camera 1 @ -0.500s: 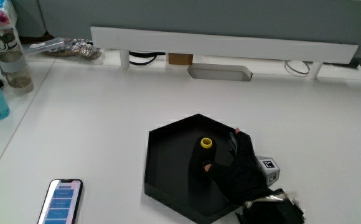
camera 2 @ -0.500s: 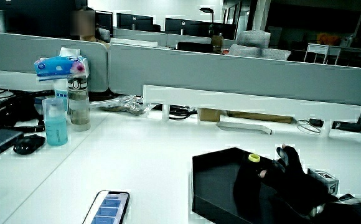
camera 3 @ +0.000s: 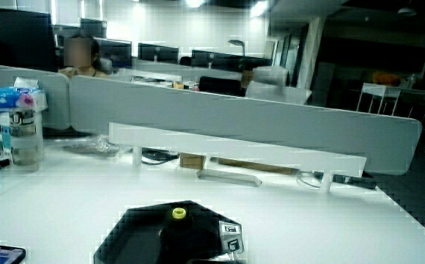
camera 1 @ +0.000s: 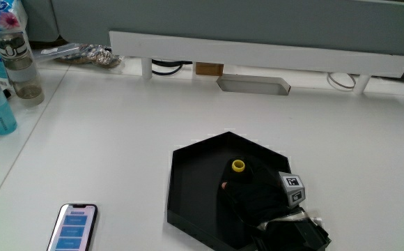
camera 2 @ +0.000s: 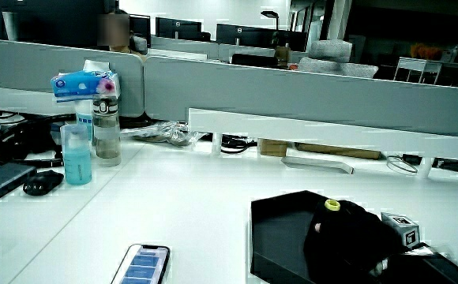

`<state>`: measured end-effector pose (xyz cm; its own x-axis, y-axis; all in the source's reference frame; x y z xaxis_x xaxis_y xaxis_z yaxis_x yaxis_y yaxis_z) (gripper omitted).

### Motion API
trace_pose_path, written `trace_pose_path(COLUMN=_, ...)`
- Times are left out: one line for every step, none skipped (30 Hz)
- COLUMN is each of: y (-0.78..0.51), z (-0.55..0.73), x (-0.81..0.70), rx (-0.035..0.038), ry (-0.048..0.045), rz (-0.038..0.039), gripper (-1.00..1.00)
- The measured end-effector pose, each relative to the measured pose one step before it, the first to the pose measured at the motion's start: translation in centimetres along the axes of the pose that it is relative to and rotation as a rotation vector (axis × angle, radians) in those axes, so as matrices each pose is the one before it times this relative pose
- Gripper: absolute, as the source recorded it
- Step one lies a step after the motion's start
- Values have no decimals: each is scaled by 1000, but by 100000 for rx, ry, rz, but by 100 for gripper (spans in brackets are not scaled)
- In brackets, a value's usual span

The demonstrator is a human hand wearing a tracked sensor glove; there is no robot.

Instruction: Pick sewing from plate

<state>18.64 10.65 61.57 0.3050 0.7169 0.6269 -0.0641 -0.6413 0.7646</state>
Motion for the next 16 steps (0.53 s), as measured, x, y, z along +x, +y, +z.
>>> trace_pose_path(y=24, z=-34, x=-50, rx=483, ry=203, rz=465, gripper=82)
trace_pose_path(y=193, z=-68, x=289, rx=-708, ry=-23, rz=-1165, gripper=91)
trace_pose_path(y=-82, z=-26, x=-56, rx=1174, ry=69, rz=212, gripper=100)
trace_pose_path(y=-169, z=-29, x=-231, rx=560, ry=174, rz=721, gripper=100)
trace_pose_path(y=-37, z=-29, x=-109, rx=-306, ry=-575, rz=679, gripper=100)
trace_pose_path(y=170, z=18, x=178, rx=468, ry=612, rz=-722, gripper=100)
trace_pose_path(y=-107, z=-11, x=-201, rx=-8, ry=-527, rz=1122, gripper=100)
trace_pose_path(y=120, z=17, x=288, rx=947, ry=47, rz=-806, gripper=100)
trace_pose_path(y=-122, z=-69, x=-103, rx=-1314, ry=-5, rz=563, gripper=100)
trace_pose_path(y=56, z=21, x=256, rx=414, ry=309, rz=-865, gripper=100)
trace_pose_path(y=-292, z=78, x=-250, rx=1458, ry=-893, rz=1483, gripper=100)
trace_pose_path(y=27, z=168, x=225, rx=764, ry=2048, rz=319, gripper=100)
trace_pose_path(y=101, z=217, x=170, rx=-114, ry=1426, rz=-100, gripper=100)
trace_pose_path(y=-202, z=216, x=-361, rx=840, ry=1874, rz=1751, gripper=100)
trace_pose_path(y=247, z=305, x=97, rx=-232, ry=-74, rz=-6, gripper=100)
trace_pose_path(y=337, z=529, x=272, rx=467, ry=414, rz=412, gripper=100)
